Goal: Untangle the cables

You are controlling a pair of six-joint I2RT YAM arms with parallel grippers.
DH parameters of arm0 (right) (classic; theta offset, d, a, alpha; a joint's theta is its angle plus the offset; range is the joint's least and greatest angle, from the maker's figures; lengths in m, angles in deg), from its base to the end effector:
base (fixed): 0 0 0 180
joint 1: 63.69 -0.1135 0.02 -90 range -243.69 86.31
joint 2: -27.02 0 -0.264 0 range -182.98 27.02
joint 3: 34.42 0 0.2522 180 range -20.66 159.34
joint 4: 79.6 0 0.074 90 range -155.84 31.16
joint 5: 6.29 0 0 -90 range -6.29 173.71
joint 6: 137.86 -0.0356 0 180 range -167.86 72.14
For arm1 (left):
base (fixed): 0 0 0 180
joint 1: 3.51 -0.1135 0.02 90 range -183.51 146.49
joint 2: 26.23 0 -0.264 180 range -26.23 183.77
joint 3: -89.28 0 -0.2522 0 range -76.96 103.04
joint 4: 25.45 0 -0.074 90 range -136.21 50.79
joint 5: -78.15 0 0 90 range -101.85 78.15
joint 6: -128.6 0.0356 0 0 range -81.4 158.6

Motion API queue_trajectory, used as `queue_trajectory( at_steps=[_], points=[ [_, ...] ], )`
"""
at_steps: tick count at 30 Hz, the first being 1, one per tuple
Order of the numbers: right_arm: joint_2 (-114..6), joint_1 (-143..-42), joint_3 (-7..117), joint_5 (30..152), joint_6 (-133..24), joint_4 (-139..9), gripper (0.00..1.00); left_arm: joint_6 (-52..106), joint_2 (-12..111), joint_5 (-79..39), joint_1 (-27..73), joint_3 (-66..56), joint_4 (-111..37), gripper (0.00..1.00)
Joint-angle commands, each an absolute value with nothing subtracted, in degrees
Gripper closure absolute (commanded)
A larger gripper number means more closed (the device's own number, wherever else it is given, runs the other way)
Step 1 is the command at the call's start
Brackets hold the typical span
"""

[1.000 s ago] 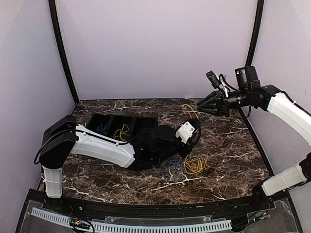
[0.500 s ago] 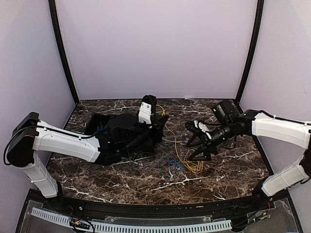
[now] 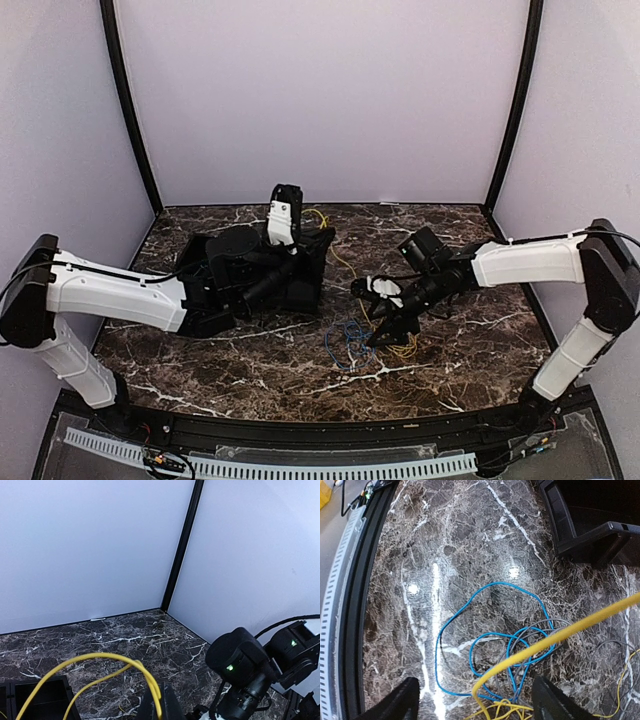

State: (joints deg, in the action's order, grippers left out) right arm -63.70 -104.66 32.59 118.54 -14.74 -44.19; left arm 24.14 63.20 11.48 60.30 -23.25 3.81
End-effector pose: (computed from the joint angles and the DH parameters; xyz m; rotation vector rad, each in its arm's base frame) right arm 0.2186 0.2168 0.1875 -1.6961 1.8839 0.8380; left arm 0.1703 -0.3142 0.2967 0.2998 1.4769 -0.8173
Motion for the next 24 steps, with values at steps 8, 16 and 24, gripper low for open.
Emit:
queue_trajectory(
  at_steps=[8, 16, 24],
  points=[
    [-71.45, -106.0, 31.11, 111.83, -19.45, -52.7, 0.82, 28.31, 49.5, 16.53, 58.34, -19.97, -4.11, 1.0],
    [-76.1, -106.01, 33.59, 110.53, -19.79, -49.81, 0.81, 42.05, 40.06, 23.1, 56.91, -11.95, -11.62, 1.0],
    [-76.85, -105.97, 33.83, 110.28, -19.68, -48.63, 0.77, 60.0, 36.63, 30.8, 56.52, 5.82, -17.52, 1.0]
  ],
)
